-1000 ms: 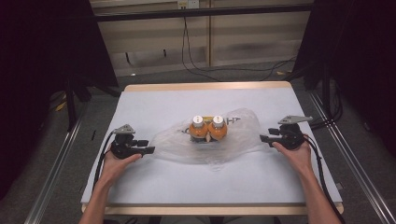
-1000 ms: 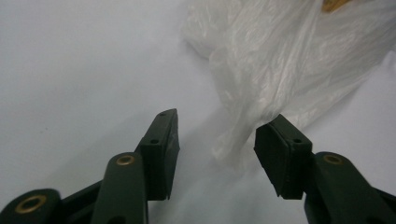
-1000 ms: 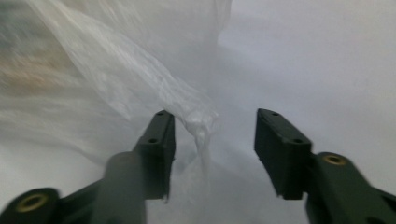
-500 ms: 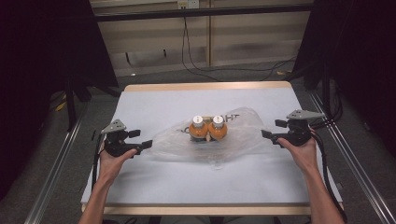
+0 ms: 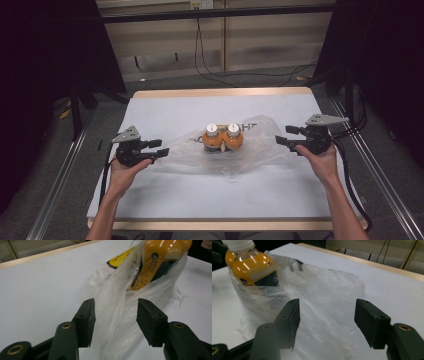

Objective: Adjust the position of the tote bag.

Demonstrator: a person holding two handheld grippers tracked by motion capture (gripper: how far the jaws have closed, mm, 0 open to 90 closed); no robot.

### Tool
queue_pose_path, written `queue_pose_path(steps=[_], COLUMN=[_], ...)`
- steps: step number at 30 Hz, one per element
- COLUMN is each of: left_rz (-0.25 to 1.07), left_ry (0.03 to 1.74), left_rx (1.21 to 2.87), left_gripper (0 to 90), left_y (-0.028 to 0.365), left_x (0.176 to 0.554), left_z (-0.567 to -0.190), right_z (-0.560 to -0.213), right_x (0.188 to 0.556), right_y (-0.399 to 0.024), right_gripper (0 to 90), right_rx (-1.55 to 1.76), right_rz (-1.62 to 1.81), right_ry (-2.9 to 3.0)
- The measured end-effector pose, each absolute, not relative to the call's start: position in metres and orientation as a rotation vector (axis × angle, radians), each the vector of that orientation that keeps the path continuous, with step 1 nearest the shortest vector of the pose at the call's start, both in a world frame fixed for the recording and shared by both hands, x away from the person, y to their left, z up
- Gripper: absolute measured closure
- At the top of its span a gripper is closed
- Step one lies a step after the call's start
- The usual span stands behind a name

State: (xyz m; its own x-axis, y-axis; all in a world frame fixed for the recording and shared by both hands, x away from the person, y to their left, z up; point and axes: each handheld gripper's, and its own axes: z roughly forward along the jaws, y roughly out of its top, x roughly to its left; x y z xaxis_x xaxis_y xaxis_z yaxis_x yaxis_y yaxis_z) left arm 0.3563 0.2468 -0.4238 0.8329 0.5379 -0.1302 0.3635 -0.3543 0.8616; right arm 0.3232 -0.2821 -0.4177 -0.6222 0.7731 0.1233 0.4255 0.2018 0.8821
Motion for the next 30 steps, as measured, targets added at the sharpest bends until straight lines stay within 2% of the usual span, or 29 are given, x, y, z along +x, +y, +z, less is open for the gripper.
queue_pose_path(steps=[4, 11, 15, 21, 30], left_rz=[0.179, 0.152, 0.127, 0.103, 0.092], left_ry=[0.616, 0.559, 0.537, 0.522, 0.528], left_rx=[2.011, 2.037, 2.076, 2.083, 2.145], left_gripper=[61.1, 77.1, 80.2, 83.9, 84.2], left_y=[0.233, 0.212, 0.192, 0.173, 0.152], left_x=[0.356, 0.364, 0.37, 0.38, 0.394], left_z=[-0.424, -0.422, -0.425, -0.425, -0.431], right_z=[-0.418, -0.409, -0.406, -0.4, -0.407], right_x=[0.326, 0.329, 0.333, 0.345, 0.368], right_y=[-0.265, -0.25, -0.239, -0.208, -0.188], right_gripper=[49.7, 77.8, 88.7, 90.0, 90.0], right_rx=[1.059, 0.967, 0.914, 0.827, 0.827], right_rz=[1.377, 1.402, 1.416, 1.4, 1.297], right_ry=[2.22, 2.279, 2.322, 2.418, 2.499])
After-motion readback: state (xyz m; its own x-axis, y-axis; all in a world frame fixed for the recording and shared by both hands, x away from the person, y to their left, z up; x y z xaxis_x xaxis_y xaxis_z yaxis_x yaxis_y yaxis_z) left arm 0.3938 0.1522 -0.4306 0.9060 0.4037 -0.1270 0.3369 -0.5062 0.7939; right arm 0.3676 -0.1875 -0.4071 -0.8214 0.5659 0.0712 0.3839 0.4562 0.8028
